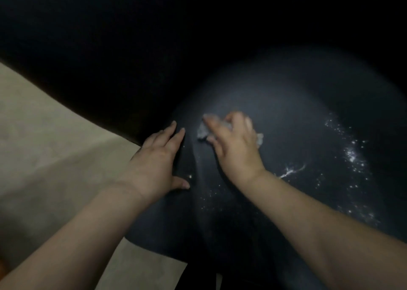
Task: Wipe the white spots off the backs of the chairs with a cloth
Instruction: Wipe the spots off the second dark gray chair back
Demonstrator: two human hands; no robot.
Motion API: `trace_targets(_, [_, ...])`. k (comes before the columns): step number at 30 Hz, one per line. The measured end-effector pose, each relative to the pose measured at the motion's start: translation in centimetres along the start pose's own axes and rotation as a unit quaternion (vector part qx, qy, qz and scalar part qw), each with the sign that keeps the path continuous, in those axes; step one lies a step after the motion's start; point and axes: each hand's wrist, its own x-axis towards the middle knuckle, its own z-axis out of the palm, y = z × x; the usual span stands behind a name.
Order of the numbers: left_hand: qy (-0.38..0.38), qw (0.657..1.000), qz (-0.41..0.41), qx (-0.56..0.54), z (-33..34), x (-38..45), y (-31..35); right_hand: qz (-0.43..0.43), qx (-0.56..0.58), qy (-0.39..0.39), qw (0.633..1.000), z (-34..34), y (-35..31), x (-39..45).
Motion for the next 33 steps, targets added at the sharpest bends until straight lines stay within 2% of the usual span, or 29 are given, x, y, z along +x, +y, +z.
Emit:
trace_targets(2, [0.012, 1.000, -0.012, -0.004, 0.6, -0.9, -0.7, -0.068, 0.001, -0.046, 0.997, -0.4, 0.2, -2.9])
trace_targets(4, [0.016, 1.000, -0.020, -0.006, 1.0, -1.8, -1.5, -0.073, -0.003, -0.041, 0.996, -1.4, 1.5, -3.8])
trace_targets(9, [0.036, 0.998, -0.027, -0.033, 1.9, -2.9, -2.0, 0.070, -0.007, 0.037, 0.997, -0.3, 1.2, 1.8])
trace_targets(11, [0.049, 0.997, -0.036, -0.054, 2.2, -3.0, -1.8, 0.089, -0.003, 0.045, 0.995, 1.2, -0.8, 3.1])
trace_targets(14, [0.063, 0.994, -0.039, -0.085, 2.4, -3.4, -2.0, -0.020, 0.002, -0.022, 1.000, 2.5, -3.4, 0.7])
trace_targets(17, [0.080, 0.992, -0.027, -0.095, 2.8, -4.0, -2.4, -0.115, 0.007, -0.099, 0.988, 1.8, -3.1, -2.7])
trace_targets(19, [0.102, 0.989, -0.022, -0.104, 3.0, -4.1, -2.7, -0.106, 0.005, -0.078, 0.991, 1.3, -2.2, -2.2])
trace_targets(23, [0.127, 0.984, -0.036, -0.117, 3.3, -3.9, -3.1, 0.000, -0.025, -0.021, 0.999, 3.0, -3.4, 1.6])
trace_targets(25, [0.118, 0.986, -0.047, -0.111, 3.5, -4.0, -3.3, -0.033, -0.017, -0.041, 0.998, 4.1, -5.3, 1.1])
trace_targets(27, [0.096, 0.989, -0.048, -0.104, 3.7, -4.3, -3.6, -0.123, -0.010, -0.099, 0.987, 4.1, -5.8, -1.8])
trace_targets(29, [0.071, 0.992, -0.044, -0.093, 3.9, -4.7, -3.8, -0.175, 0.000, -0.136, 0.975, 2.6, -4.6, -4.4])
trace_targets(31, [0.050, 0.995, -0.038, -0.075, 4.1, -5.0, -3.8, -0.170, -0.012, -0.111, 0.979, 0.8, -2.3, -4.8])
trace_targets(33, [0.049, 0.996, -0.040, -0.063, 4.4, -5.2, -3.6, -0.107, -0.046, -0.037, 0.992, -0.2, -0.2, -2.7])
